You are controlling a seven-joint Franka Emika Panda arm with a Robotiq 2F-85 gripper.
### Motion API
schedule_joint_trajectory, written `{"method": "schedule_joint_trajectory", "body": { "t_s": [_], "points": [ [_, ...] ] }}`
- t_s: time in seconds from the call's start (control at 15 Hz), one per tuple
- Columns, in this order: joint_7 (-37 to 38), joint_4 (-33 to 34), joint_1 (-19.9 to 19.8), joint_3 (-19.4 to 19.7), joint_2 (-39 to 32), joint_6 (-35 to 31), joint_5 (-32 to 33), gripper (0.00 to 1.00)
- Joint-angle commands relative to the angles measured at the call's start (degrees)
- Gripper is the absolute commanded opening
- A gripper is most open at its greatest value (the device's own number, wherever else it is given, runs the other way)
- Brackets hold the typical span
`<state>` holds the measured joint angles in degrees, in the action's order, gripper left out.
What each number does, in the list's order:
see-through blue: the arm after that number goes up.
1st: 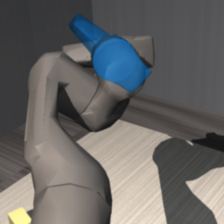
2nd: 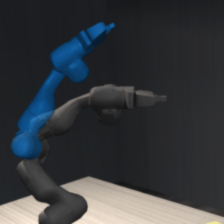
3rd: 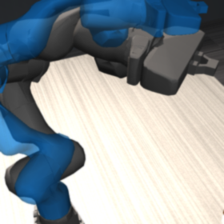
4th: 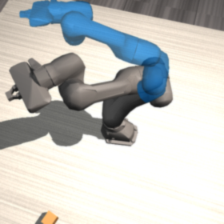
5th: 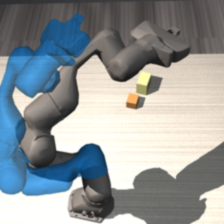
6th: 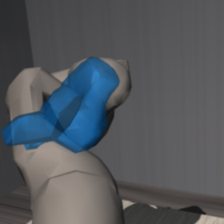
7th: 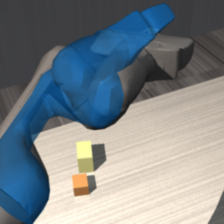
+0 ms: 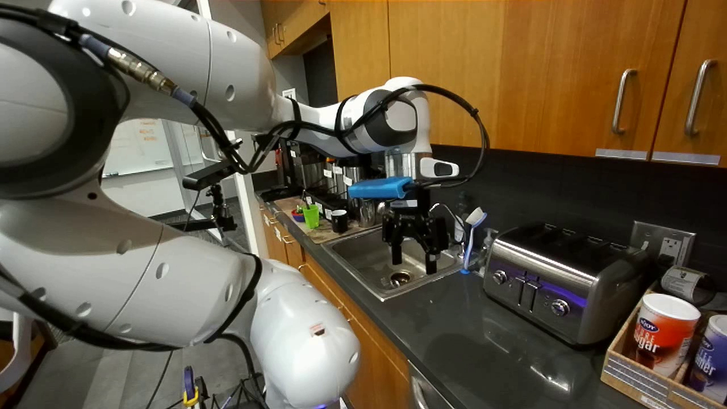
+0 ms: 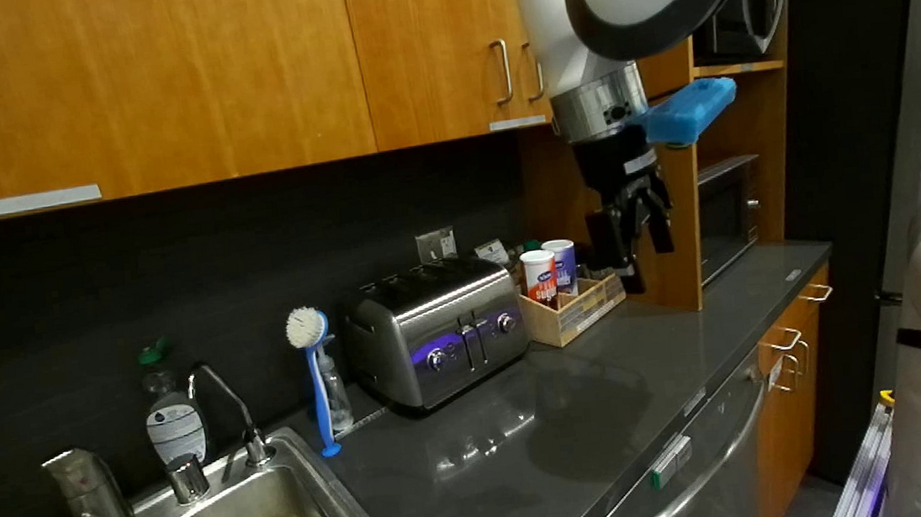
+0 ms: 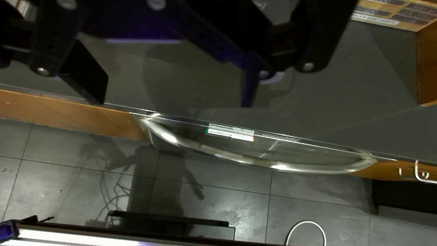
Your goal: Open the right door of the cabinet above the sink.
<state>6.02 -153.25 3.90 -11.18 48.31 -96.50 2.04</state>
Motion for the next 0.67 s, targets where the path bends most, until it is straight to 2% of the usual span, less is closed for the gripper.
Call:
{"method": "schedule_joint_trajectory", "body": {
  "t_s": [0.0, 0.33, 0.6],
  "points": [
    [0.6, 0.1, 0.9, 0.7, -0.2, 0.1, 0.5, 1.00],
    [1.4, 0.5, 1.5, 0.0, -0.7, -0.2, -0.4, 1.00],
    [5.8, 3.7, 6.0, -4.0, -3.2, -2.8, -9.2, 1.00]
  ]
}}
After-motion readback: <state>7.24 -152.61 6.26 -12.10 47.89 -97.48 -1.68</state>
